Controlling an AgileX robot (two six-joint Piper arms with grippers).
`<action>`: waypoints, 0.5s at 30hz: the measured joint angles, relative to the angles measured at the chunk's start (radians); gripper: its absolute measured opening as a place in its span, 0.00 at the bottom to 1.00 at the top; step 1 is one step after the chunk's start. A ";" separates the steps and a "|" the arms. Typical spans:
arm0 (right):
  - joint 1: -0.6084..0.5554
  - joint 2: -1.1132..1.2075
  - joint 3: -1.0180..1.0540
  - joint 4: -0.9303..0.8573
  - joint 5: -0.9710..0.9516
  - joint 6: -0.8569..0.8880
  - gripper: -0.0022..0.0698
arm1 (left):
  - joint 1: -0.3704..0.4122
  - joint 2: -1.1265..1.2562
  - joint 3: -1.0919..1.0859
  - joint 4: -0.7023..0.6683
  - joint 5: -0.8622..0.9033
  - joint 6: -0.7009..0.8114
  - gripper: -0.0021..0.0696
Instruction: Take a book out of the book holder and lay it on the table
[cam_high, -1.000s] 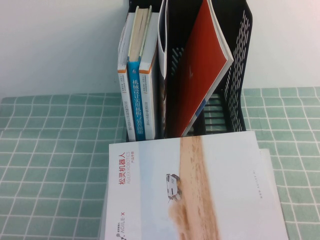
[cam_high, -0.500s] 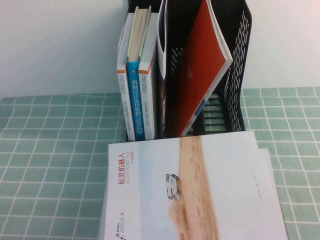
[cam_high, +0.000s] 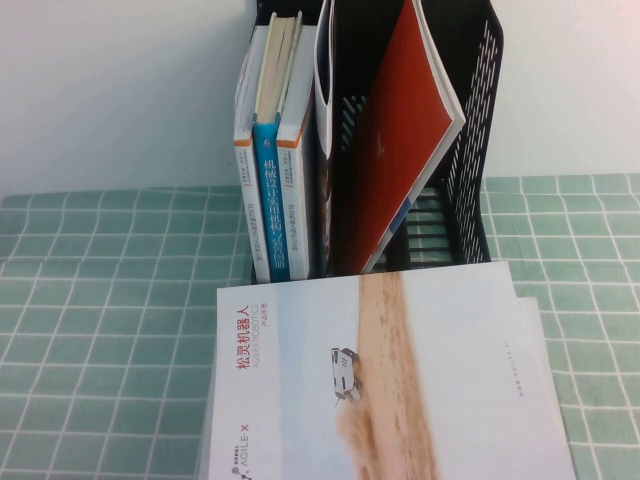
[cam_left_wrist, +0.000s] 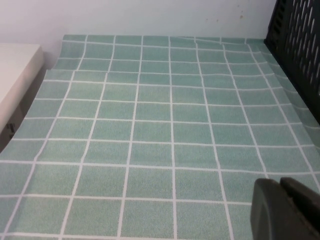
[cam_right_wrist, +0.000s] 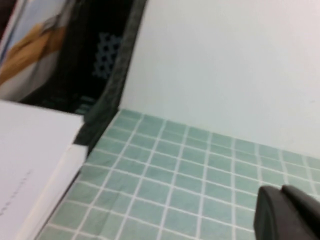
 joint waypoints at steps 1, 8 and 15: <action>-0.041 -0.026 0.009 0.029 -0.007 -0.022 0.03 | 0.000 0.000 0.000 0.000 0.000 0.000 0.03; -0.281 -0.157 0.094 0.265 -0.022 -0.299 0.03 | 0.000 0.000 0.000 0.000 0.002 0.000 0.03; -0.301 -0.157 0.165 0.311 0.124 -0.314 0.03 | 0.000 0.000 0.000 0.000 0.004 -0.002 0.03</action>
